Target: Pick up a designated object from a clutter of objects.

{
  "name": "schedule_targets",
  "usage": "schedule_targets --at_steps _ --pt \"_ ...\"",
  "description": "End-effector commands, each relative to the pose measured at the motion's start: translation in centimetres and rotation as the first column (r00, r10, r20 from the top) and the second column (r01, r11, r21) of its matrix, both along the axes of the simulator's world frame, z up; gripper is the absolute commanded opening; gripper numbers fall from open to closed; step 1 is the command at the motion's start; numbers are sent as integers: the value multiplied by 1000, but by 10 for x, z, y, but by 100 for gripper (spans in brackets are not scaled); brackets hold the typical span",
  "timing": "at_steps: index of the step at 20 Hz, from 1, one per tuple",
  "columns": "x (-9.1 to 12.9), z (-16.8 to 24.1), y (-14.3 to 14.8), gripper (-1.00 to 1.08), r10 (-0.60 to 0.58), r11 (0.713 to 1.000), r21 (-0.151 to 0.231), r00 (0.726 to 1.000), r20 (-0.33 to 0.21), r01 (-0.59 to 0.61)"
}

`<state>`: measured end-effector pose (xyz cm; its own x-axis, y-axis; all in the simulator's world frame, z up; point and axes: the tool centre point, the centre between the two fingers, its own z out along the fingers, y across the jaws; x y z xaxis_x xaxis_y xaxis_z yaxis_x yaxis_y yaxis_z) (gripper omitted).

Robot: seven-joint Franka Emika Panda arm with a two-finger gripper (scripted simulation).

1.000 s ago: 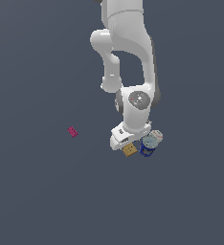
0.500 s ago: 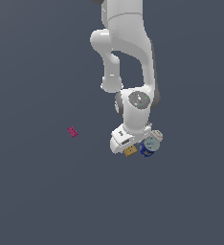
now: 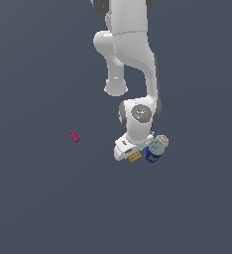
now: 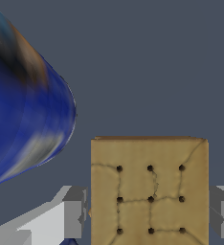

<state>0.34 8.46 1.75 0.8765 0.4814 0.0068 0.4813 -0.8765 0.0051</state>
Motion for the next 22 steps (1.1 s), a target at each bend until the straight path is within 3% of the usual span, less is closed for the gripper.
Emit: schedule_targets --at_steps 1,13,22 --pt "-3 -7 2 -100 1 1000 1 1000 -8 -1" --pt "1 8 0 -100 -1 1000 0 1000 2 1" --pt "7 57 9 -100 -1 1000 0 1000 0 1"
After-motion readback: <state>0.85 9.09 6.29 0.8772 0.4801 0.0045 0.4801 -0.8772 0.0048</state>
